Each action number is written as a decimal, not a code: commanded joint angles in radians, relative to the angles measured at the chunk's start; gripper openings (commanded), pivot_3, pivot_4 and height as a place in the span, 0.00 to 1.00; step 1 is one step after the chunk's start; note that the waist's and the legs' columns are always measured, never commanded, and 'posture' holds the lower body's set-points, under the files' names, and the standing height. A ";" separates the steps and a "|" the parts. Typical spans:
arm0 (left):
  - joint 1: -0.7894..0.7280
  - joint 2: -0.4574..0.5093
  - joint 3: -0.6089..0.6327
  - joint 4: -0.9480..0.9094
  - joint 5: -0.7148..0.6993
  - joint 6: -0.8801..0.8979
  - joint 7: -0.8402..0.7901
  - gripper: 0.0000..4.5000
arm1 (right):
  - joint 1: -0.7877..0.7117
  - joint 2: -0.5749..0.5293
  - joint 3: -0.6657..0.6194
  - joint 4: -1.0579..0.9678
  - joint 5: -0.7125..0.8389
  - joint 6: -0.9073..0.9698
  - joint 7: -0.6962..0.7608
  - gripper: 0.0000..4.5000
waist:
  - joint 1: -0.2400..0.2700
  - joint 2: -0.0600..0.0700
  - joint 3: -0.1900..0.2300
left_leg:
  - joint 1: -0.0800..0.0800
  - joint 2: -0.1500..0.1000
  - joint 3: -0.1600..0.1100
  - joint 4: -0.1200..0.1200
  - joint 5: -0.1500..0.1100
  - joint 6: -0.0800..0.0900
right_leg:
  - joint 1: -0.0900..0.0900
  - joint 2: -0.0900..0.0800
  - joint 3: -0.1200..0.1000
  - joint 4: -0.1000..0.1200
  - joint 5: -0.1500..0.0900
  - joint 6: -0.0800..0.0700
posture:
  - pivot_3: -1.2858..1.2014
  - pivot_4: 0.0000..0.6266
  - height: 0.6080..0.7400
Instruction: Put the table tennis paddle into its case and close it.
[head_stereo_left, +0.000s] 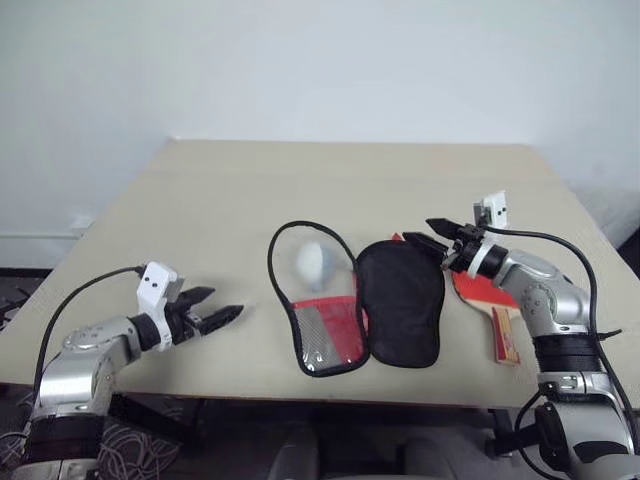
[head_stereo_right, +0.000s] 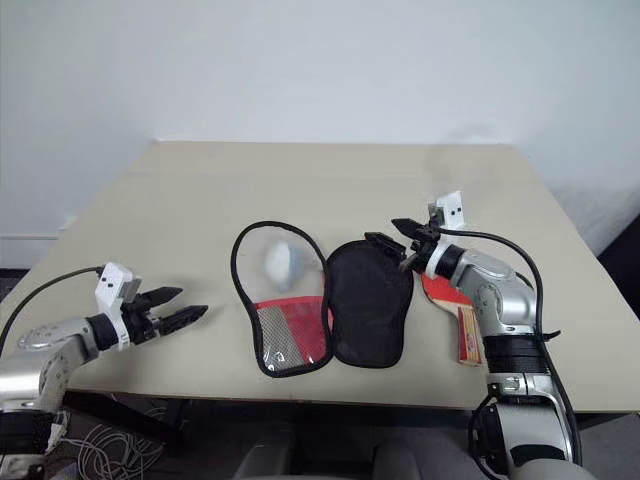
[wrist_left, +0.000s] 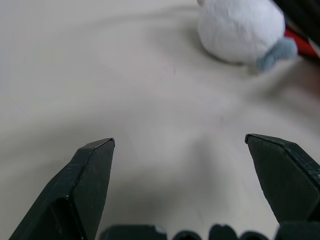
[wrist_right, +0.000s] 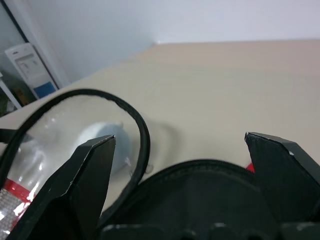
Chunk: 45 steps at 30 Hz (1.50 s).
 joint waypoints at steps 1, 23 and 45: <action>0.016 0.016 0.043 -0.072 -0.028 0.011 -0.002 1.00 | -0.043 0.008 -0.017 0.023 -0.011 -0.054 0.003 1.00 | 0.001 0.000 0.000 | 0.000 0.000 0.000 0.000 0.000 0.000 | 0.000 0.000 0.000 0.000 0.000 0.000 | 0.52 0.00 1.00; -0.154 -0.068 -0.200 -0.104 -0.059 0.094 -0.117 1.00 | 0.172 -0.042 -0.235 -0.238 0.015 0.049 -0.294 1.00 | 0.002 0.000 0.000 | 0.000 0.000 0.000 0.000 0.002 -0.001 | 0.001 0.000 0.000 0.001 0.000 -0.004 | 0.52 0.00 1.00; -0.204 -0.088 -0.274 0.047 0.045 0.002 -0.196 1.00 | 0.461 -0.216 -0.437 -0.651 0.227 0.641 -0.435 1.00 | 0.003 -0.001 0.000 | 0.000 0.000 0.000 0.001 0.003 0.000 | 0.001 0.000 0.001 0.000 0.000 -0.005 | 0.52 0.00 1.00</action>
